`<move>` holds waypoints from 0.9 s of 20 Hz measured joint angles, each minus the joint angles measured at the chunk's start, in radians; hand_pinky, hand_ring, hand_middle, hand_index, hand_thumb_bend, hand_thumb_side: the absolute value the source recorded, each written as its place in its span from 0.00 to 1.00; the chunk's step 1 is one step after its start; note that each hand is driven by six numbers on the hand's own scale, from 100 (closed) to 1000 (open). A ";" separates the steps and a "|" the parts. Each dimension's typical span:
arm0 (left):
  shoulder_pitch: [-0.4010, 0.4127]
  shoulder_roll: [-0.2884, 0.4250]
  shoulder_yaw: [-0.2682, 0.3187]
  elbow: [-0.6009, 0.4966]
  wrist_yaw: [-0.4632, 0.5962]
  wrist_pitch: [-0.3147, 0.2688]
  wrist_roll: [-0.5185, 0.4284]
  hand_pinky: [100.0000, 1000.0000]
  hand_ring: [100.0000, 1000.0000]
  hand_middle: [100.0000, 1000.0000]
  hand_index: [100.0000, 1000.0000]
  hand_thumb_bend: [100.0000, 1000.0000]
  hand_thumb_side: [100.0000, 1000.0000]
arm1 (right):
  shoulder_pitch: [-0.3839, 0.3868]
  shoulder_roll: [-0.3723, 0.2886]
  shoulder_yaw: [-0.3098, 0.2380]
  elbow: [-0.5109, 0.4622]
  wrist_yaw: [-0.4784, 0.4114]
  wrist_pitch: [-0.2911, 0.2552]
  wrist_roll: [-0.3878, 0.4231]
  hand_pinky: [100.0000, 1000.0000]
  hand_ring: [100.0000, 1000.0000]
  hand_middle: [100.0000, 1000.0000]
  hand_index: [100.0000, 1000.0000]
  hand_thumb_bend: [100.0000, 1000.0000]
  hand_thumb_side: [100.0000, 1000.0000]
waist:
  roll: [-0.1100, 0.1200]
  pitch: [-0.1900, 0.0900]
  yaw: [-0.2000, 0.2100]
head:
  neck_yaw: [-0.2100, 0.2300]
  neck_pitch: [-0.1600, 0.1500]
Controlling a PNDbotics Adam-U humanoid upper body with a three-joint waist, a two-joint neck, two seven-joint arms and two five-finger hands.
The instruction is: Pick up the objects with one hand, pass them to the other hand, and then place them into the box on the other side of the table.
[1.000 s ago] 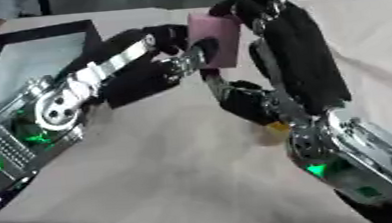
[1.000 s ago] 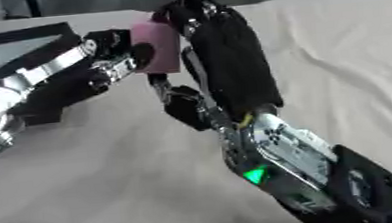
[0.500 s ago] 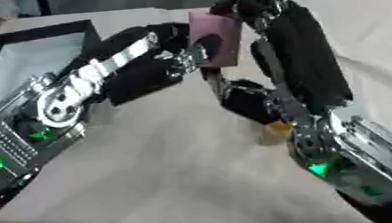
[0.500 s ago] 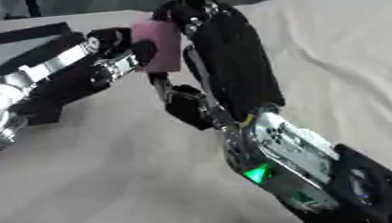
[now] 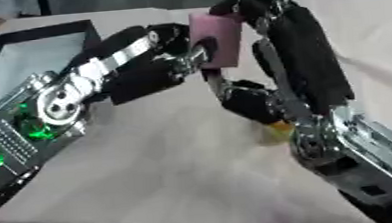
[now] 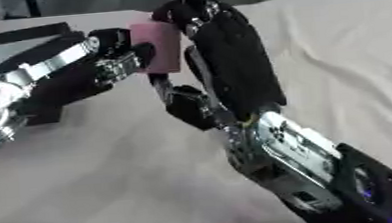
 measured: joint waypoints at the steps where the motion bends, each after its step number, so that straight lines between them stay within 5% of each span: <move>1: 0.000 0.000 0.000 0.000 0.005 0.002 0.005 1.00 0.84 0.71 0.73 0.06 0.86 | 0.000 0.000 0.000 0.000 -0.003 -0.002 -0.002 0.69 0.60 0.49 0.39 0.00 0.00 | 0.000 0.000 0.000 | 0.000 0.000; 4: 0.001 -0.006 0.000 0.000 0.025 0.008 0.027 1.00 0.83 0.69 0.69 0.00 0.77 | 0.000 0.000 0.000 0.000 -0.010 -0.006 -0.008 0.69 0.60 0.48 0.39 0.00 0.00 | 0.000 0.000 0.000 | 0.000 0.000; 8: 0.003 -0.009 0.000 -0.003 0.059 0.023 0.070 1.00 0.79 0.61 0.59 0.00 0.49 | 0.000 0.000 -0.001 0.000 -0.015 -0.007 -0.016 0.69 0.60 0.49 0.39 0.00 0.00 | 0.000 0.000 0.000 | 0.000 0.000; 14: 0.014 -0.024 0.000 -0.011 0.201 0.061 0.202 1.00 0.69 0.48 0.42 0.00 0.24 | 0.001 0.000 0.000 0.001 -0.021 -0.008 -0.025 0.69 0.61 0.49 0.39 0.00 0.00 | 0.000 0.000 0.000 | 0.000 -0.001; 16: 0.020 -0.026 0.000 -0.016 0.273 0.065 0.266 1.00 0.65 0.44 0.37 0.00 0.21 | 0.001 0.000 0.000 0.001 -0.026 -0.007 -0.028 0.69 0.61 0.49 0.40 0.01 0.00 | 0.000 0.000 0.000 | 0.000 -0.001; 18: 0.024 -0.026 -0.002 -0.018 0.347 0.061 0.333 1.00 0.61 0.42 0.34 0.00 0.21 | 0.001 0.000 0.000 0.001 -0.029 -0.004 -0.032 0.70 0.62 0.51 0.41 0.14 0.00 | 0.000 0.000 0.000 | 0.000 -0.001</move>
